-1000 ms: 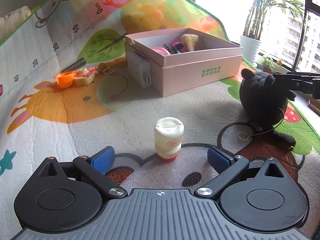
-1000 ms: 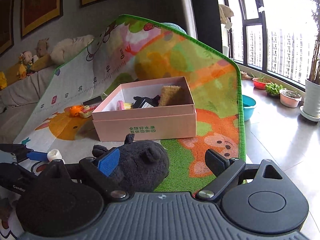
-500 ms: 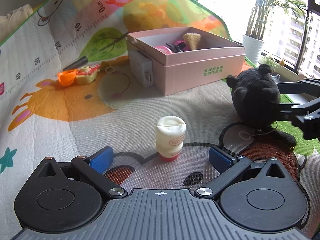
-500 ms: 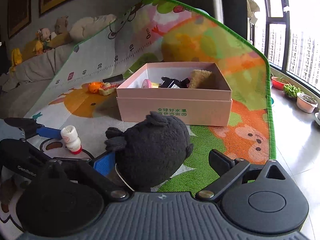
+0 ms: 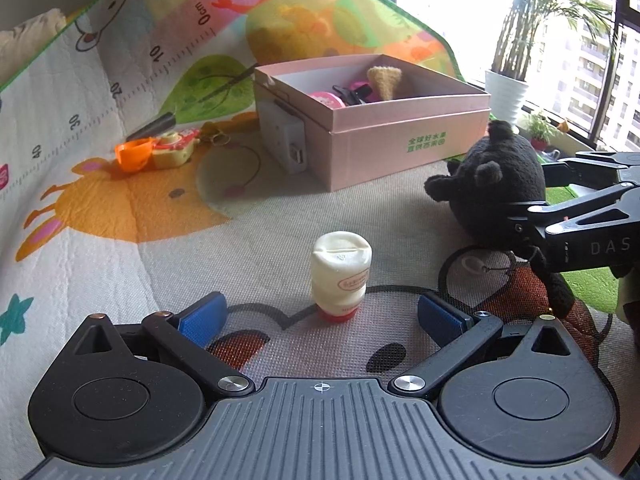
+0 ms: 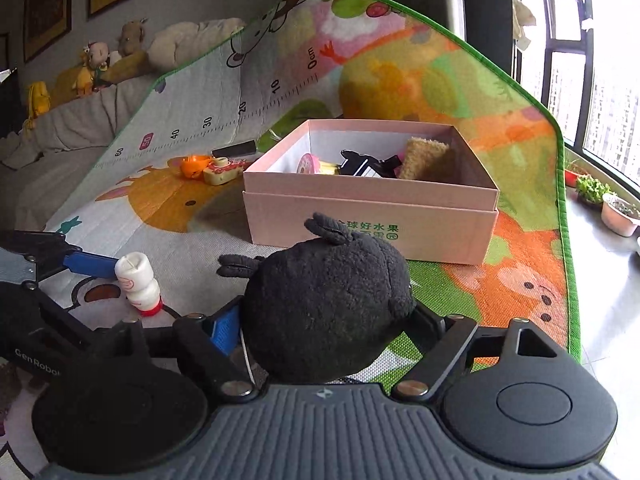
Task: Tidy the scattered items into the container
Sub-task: 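Hold the black plush in the right gripper above the mat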
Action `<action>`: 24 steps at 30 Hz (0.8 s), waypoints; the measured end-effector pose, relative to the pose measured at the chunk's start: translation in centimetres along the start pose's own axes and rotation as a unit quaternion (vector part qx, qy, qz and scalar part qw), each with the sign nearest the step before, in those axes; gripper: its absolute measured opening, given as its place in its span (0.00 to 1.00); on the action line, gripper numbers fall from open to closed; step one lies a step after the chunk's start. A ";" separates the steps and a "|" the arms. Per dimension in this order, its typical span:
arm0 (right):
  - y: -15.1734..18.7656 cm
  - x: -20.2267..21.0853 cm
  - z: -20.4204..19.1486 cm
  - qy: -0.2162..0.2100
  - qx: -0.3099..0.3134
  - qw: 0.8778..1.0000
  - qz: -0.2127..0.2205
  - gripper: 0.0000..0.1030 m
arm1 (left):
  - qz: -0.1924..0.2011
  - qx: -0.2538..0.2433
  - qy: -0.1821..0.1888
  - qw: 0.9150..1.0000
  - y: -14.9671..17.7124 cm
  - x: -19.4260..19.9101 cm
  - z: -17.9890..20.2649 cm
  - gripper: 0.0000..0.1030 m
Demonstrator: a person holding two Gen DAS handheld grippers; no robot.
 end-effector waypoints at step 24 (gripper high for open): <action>1.5 1.2 1.3 -0.011 -0.040 0.999 0.001 0.80 | 0.004 -0.004 -0.007 1.000 0.0 0.0 0.1 1.00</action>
Point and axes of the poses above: each gripper's, at about its wrist camera, not at the fingertips, and x roughly against the way its jaws point, z to its right, y to its underside, the point moved 5 cm from there along -x, roughly the way its jaws point, and after that the axes turned 5 degrees about x, right-handed, at the moved point
